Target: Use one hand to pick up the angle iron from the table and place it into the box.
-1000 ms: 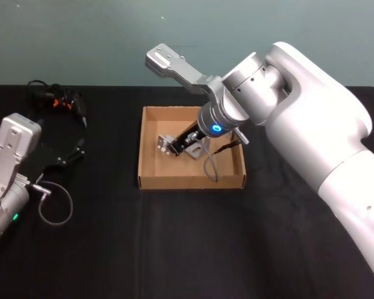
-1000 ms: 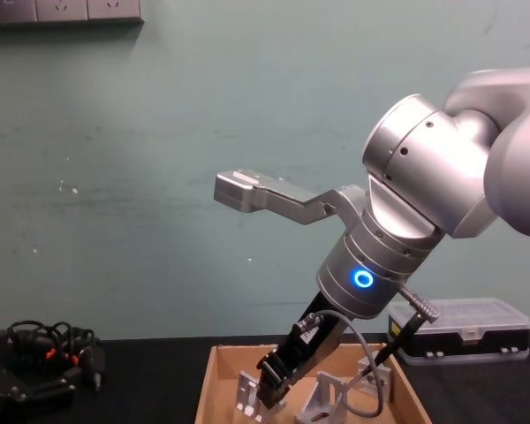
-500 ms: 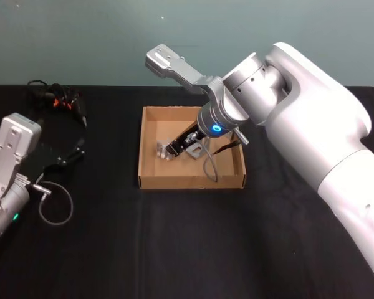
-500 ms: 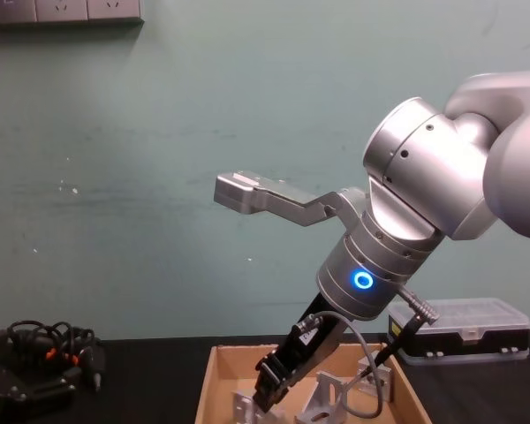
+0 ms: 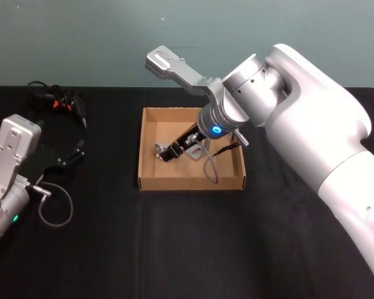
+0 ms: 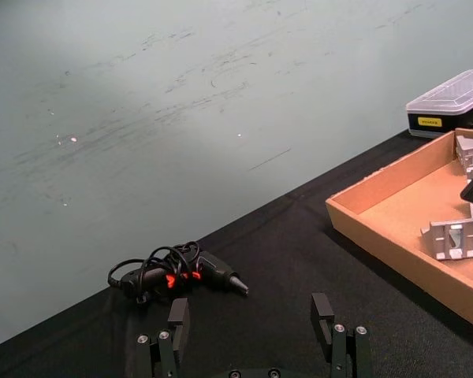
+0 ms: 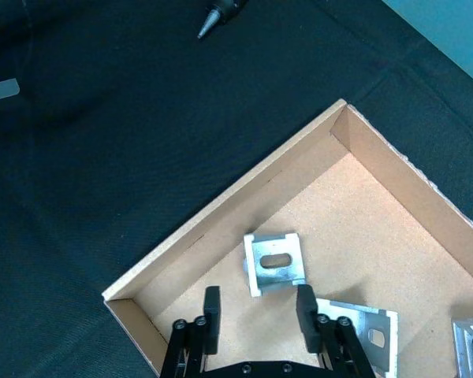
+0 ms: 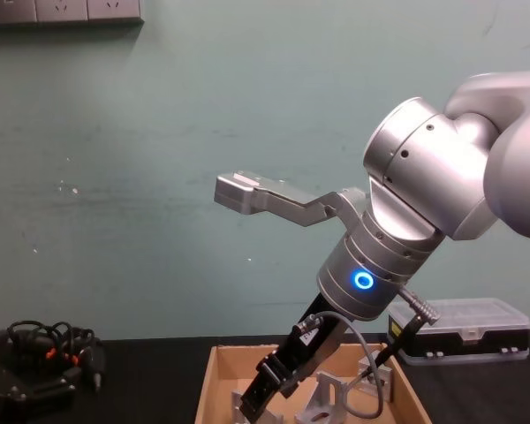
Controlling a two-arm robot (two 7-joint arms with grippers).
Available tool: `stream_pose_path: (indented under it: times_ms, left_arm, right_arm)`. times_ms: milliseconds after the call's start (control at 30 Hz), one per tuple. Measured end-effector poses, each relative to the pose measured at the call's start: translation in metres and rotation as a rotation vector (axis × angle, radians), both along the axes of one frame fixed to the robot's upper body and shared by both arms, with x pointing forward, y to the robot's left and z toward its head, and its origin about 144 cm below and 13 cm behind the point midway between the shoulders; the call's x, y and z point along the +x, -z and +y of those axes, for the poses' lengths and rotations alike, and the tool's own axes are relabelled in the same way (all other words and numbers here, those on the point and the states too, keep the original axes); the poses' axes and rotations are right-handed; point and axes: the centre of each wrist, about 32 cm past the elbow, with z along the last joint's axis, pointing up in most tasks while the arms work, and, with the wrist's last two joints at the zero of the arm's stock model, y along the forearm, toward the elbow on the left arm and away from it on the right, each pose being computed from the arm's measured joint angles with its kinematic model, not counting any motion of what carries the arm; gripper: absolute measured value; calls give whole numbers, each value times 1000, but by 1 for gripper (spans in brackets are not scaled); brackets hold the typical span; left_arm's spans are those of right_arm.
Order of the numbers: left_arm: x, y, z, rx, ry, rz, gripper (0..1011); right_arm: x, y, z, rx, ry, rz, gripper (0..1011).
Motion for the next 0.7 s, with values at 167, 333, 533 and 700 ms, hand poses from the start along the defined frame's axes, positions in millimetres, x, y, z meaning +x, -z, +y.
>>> stream_pose_path:
  times_ms: [167, 333, 533, 700]
  left_arm:
    - [0, 0, 0, 0, 0, 0, 1011]
    - [0, 0, 0, 0, 0, 0, 1011]
    - [0, 0, 0, 0, 0, 0, 1011]
    - [0, 0, 0, 0, 0, 0, 1011]
  right_arm:
    - [0, 0, 0, 0, 0, 0, 757]
    - [-9, -1, -10, 34, 21, -54, 887]
    - [-25, -2, -21, 82, 37, -142, 1004]
    - [-46, 3, -31, 120, 47, -238, 1004]
